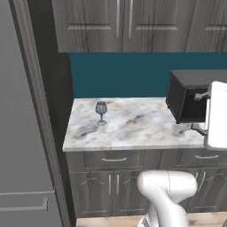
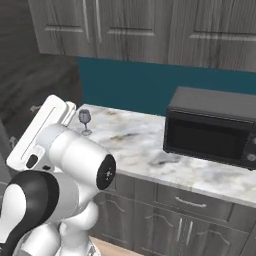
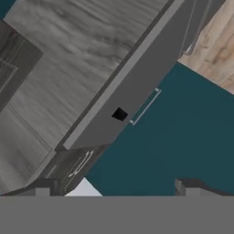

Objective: Retrieve the wine glasses from the counter and place one next to each plate.

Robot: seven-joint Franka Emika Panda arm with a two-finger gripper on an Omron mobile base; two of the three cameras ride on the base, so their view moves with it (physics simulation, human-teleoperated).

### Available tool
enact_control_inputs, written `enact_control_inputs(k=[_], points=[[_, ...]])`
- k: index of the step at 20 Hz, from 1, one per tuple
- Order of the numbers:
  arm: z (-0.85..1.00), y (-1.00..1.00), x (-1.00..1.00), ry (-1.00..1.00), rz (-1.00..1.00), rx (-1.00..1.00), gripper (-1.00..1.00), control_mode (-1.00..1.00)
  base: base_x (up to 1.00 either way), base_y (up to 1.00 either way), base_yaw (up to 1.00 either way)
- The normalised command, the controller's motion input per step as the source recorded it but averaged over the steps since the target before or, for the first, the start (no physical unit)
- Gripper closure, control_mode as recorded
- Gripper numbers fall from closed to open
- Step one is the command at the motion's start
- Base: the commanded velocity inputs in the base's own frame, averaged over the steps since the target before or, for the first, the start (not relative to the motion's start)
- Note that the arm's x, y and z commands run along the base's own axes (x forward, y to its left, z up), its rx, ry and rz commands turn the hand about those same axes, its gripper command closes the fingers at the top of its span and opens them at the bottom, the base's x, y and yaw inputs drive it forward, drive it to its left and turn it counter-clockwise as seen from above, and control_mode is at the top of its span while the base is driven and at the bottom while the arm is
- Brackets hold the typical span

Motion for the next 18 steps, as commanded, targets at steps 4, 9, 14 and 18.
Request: enact_control_inputs(k=[4,9,14,18], points=[[0.00,0.00,0.00,0.00,0.00,0.00,-1.00,1.00,-0.04,0.92,-0.01],[0.00,0.00,0.00,0.00,0.00,0.00,-1.00,1.00,0.52,0.85,-0.09],[0.00,0.00,0.00,0.00,0.00,0.00,-1.00,1.00,0.82,-0.21,-0.04],[0.00,0.00,0.00,0.00,0.00,0.00,-1.00,1.00,0.15,-0.57,0.00]])
